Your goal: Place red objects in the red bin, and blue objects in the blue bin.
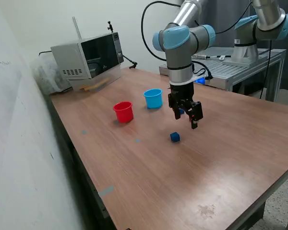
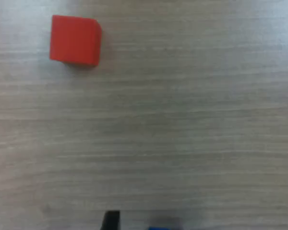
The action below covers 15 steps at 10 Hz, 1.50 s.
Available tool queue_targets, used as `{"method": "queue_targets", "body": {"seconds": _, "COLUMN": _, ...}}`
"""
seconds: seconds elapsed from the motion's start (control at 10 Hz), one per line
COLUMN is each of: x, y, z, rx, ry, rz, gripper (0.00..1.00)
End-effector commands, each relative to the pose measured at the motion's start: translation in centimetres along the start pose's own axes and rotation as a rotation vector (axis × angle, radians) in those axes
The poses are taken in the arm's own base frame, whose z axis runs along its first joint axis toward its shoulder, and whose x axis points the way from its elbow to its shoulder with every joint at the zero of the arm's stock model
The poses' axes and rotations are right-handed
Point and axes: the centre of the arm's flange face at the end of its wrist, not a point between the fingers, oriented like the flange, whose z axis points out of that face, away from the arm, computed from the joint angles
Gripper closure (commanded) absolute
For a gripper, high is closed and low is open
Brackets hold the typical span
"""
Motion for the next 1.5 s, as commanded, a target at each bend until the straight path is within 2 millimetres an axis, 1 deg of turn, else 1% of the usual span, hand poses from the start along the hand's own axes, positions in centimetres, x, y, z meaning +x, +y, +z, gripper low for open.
{"method": "queue_targets", "body": {"seconds": 0.0, "x": 1.2, "y": -0.2, "z": 1.0, "rx": 0.007, "ry": 0.002, "rz": 0.009, "gripper": 0.00}}
{"method": "queue_targets", "body": {"seconds": 0.1, "x": 1.6, "y": -0.4, "z": 2.0, "rx": 0.019, "ry": -0.001, "rz": 0.003, "gripper": 0.00}}
{"method": "queue_targets", "body": {"seconds": 0.2, "x": 1.8, "y": -0.2, "z": 2.1, "rx": 0.017, "ry": 0.000, "rz": 0.001, "gripper": 0.00}}
{"method": "queue_targets", "body": {"seconds": 0.4, "x": 2.0, "y": 0.6, "z": 1.9, "rx": 0.001, "ry": 0.005, "rz": 0.001, "gripper": 0.00}}
{"method": "queue_targets", "body": {"seconds": 0.5, "x": 2.1, "y": 0.9, "z": 1.4, "rx": -0.009, "ry": 0.007, "rz": 0.000, "gripper": 0.00}}
{"method": "queue_targets", "body": {"seconds": 0.7, "x": 1.5, "y": 1.5, "z": 1.1, "rx": -0.023, "ry": 0.009, "rz": 0.009, "gripper": 0.00}}
{"method": "queue_targets", "body": {"seconds": 1.0, "x": 0.0, "y": 2.1, "z": 1.2, "rx": -0.023, "ry": 0.008, "rz": 0.029, "gripper": 0.00}}
{"method": "queue_targets", "body": {"seconds": 1.2, "x": -0.4, "y": 2.7, "z": 2.3, "rx": -0.022, "ry": -0.005, "rz": 0.032, "gripper": 0.00}}
{"method": "queue_targets", "body": {"seconds": 1.3, "x": -0.4, "y": 3.0, "z": 2.3, "rx": -0.031, "ry": -0.014, "rz": 0.032, "gripper": 0.00}}
{"method": "queue_targets", "body": {"seconds": 1.4, "x": -0.4, "y": 3.3, "z": 1.9, "rx": -0.043, "ry": -0.013, "rz": 0.032, "gripper": 0.00}}
